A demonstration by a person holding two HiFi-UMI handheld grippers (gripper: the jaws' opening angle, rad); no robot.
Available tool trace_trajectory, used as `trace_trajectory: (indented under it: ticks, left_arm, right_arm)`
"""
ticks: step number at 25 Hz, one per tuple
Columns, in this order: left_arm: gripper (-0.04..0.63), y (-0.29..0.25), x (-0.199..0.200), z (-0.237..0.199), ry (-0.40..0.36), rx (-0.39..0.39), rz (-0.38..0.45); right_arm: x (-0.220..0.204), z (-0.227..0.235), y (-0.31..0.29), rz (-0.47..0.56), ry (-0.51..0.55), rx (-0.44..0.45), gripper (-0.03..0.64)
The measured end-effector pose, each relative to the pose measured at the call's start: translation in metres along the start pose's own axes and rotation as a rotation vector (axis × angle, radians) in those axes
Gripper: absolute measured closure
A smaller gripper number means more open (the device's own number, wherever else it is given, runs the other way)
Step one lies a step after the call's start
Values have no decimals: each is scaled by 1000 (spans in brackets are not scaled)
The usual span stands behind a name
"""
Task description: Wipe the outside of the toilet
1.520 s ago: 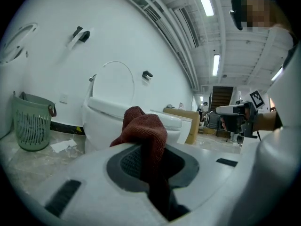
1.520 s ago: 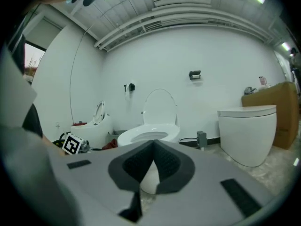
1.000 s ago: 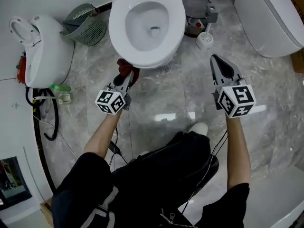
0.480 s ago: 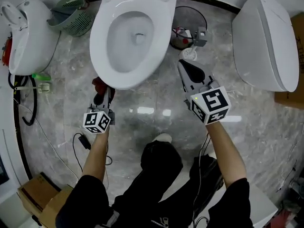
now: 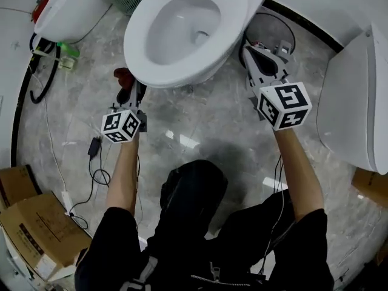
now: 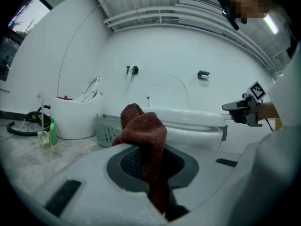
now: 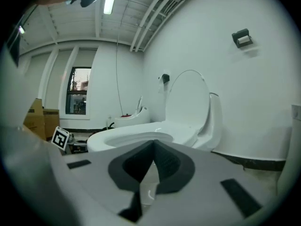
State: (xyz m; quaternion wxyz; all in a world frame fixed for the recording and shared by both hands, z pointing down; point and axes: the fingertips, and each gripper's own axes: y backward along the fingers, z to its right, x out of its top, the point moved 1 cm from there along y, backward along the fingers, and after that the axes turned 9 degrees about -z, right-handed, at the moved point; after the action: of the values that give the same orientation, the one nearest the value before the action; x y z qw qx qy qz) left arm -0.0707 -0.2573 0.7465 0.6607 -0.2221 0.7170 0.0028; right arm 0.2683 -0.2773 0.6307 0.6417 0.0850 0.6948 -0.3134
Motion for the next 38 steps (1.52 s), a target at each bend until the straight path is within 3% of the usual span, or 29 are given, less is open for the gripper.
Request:
trace_trajectory:
  ticks: [8, 15, 20, 24, 30, 38]
  left_arm:
    - [551, 24, -1, 33, 58, 176, 8]
    - [549, 35, -9, 72, 107, 301, 26]
    - [549, 28, -12, 114, 63, 338, 8]
    - [549, 20, -16, 135, 130, 393, 15]
    - [549, -6, -24, 169, 124, 365, 2]
    - [549, -85, -8, 245, 64, 212, -48]
  right_arm:
    - [-23, -27, 33, -5, 13, 169, 614]
    - [-33, -5, 103, -35, 103, 214, 614]
    - [-35, 22, 102, -11, 7, 214, 614]
    - [-40, 30, 99, -13, -13, 215, 614]
    - [-52, 44, 90, -18, -22, 211, 614]
    - [-66, 66, 95, -32, -37, 187, 614]
